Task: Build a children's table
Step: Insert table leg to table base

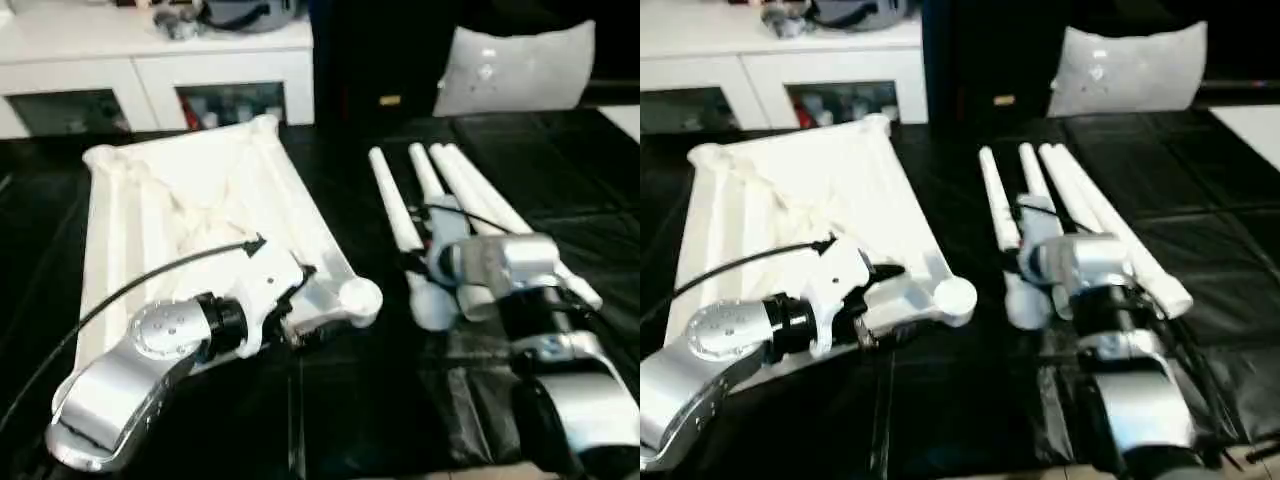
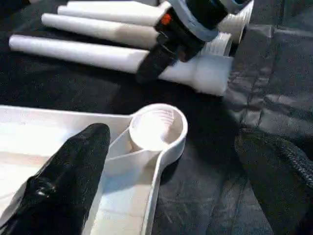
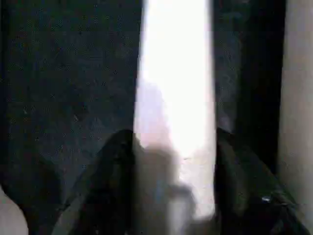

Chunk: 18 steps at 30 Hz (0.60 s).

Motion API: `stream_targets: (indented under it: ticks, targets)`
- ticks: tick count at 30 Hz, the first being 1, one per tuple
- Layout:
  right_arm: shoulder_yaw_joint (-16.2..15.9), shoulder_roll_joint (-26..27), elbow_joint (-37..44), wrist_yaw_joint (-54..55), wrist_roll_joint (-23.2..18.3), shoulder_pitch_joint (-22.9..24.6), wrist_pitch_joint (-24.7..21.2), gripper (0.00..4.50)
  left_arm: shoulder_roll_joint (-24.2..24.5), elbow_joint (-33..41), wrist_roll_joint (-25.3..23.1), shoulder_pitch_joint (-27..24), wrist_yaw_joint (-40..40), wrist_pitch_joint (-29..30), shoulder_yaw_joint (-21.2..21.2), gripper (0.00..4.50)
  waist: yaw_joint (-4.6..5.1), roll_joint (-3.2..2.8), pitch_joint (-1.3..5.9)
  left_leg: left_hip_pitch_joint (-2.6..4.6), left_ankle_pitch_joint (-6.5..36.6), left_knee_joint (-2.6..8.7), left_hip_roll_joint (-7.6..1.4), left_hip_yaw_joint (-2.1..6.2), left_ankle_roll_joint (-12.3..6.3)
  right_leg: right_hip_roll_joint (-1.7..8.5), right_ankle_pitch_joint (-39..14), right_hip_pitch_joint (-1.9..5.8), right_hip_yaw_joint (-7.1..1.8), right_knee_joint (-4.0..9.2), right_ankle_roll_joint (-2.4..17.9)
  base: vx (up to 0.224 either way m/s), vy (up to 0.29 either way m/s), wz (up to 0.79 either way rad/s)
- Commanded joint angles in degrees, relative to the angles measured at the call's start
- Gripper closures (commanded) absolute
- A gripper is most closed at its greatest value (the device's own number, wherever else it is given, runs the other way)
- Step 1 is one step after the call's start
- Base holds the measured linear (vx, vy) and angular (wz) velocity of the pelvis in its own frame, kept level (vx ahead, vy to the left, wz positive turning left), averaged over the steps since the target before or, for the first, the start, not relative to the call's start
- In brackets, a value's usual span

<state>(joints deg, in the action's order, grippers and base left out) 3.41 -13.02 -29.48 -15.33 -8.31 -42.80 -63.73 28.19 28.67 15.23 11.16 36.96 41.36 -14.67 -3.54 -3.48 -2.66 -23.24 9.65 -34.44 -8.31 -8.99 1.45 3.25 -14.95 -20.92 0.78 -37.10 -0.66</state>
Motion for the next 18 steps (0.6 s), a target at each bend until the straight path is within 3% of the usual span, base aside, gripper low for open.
stream_targets:
  ticks: [1,2,3,4,7,9,10,11,12,15,16,18]
  targets:
    - [1.3,0.2,2.7,0.2,-1.3,0.5,-1.7,2.54,0.0,-0.3,-1.0,0.9,-0.8,-1.3,0.5,0.00,0.15,0.12,3.55,1.87,8.9,3.73,-3.57,0.96,2.78,3.74,0.8,1.53,-1.82,4.34,12.0,0.000,0.000,0.00]
    - [1.9,0.4,3.5,0.5,-1.8,0.8,-1.9,2.57,0.1,-0.8,-1.7,1.3,-1.1,-1.6,0.3,0.00,0.08,0.08,3.59,1.86,8.9,3.73,-3.55,1.03,2.92,3.82,0.9,1.63,-1.84,4.27,12.0,0.000,0.000,0.00]
    - [2.7,0.6,4.4,0.9,-2.1,1.2,-2.1,2.59,0.2,-1.1,-2.3,1.5,-1.3,-2.2,0.1,0.00,0.11,-0.66,3.59,1.93,9.3,3.76,-3.53,1.09,3.41,3.83,1.0,1.44,-1.80,4.27,12.0,0.000,0.000,0.00]
    - [2.8,0.7,4.6,1.0,-2.1,1.3,-2.1,2.61,0.2,-1.2,-2.4,1.6,-1.3,-2.4,0.0,0.00,0.19,-0.39,3.56,1.90,9.3,3.77,-3.56,1.05,3.47,3.77,1.4,1.49,-1.84,4.37,11.9,0.000,0.000,0.00]
    - [6.0,2.2,8.0,2.6,-3.4,2.4,-2.4,2.64,-0.3,-2.5,-3.1,3.0,-2.0,-3.3,0.3,0.00,0.11,-1.09,3.88,1.94,8.0,3.56,-3.32,1.17,3.80,3.73,4.6,1.69,-1.75,3.94,12.0,0.000,0.000,0.00]
    - [6.7,2.6,9.6,2.2,-4.1,2.8,-1.5,2.64,-0.6,-2.9,-3.2,3.5,-2.7,-3.2,0.7,0.00,0.11,-0.88,3.93,1.88,7.3,3.50,-3.36,1.20,3.61,3.73,6.2,1.81,-1.66,3.88,12.1,0.000,0.000,0.00]
    - [7.5,3.2,10.9,2.2,-4.7,3.3,0.5,2.64,-1.0,-3.4,-3.2,4.0,-3.2,-3.3,1.2,0.00,0.08,-1.29,3.94,1.85,7.0,3.44,-3.33,1.19,3.54,3.79,6.6,1.78,-1.68,3.80,12.1,0.000,0.000,0.00]
    - [8.7,4.2,14.0,2.5,-5.6,4.2,3.7,2.64,-2.3,-4.8,-2.6,5.5,-4.6,-2.5,2.9,0.00,0.07,-1.58,3.92,1.86,7.4,3.44,-3.40,1.20,3.62,3.85,6.4,1.72,-1.66,3.84,11.9,0.000,0.000,0.00]
    - [9.1,4.6,16.3,1.8,-6.6,4.6,4.7,2.64,-3.1,-5.9,-1.8,6.6,-5.2,-1.7,4.4,0.00,0.06,-1.37,3.96,1.97,7.7,3.37,-3.44,1.04,3.51,3.83,6.5,1.66,-1.77,3.98,11.7,0.000,0.000,0.00]
    - [10.1,5.0,18.8,0.4,-8.6,4.6,4.2,2.64,-4.4,-7.1,-0.1,8.1,-5.8,-0.5,6.5,0.00,0.19,-1.54,3.90,1.96,8.0,3.44,-3.20,1.14,3.22,3.69,5.8,1.84,-1.66,4.06,11.8,0.000,0.000,0.00]
    - [13.7,6.1,21.2,-1.1,-12.2,4.3,4.5,2.64,-7.0,-8.2,3.3,10.3,-6.7,1.3,9.8,0.00,0.13,-1.62,3.94,1.92,7.6,3.43,-3.31,1.27,3.05,3.81,5.8,1.94,-1.65,4.00,11.9,0.000,0.000,0.00]
    - [16.0,6.7,23.7,-3.4,-15.5,4.8,5.6,2.64,-9.5,-9.0,6.2,12.4,-7.8,1.4,12.8,0.00,0.00,-1.77,4.02,2.04,7.2,3.25,-3.30,1.09,2.75,3.87,6.3,1.87,-1.73,4.03,12.7,0.000,0.000,0.00]
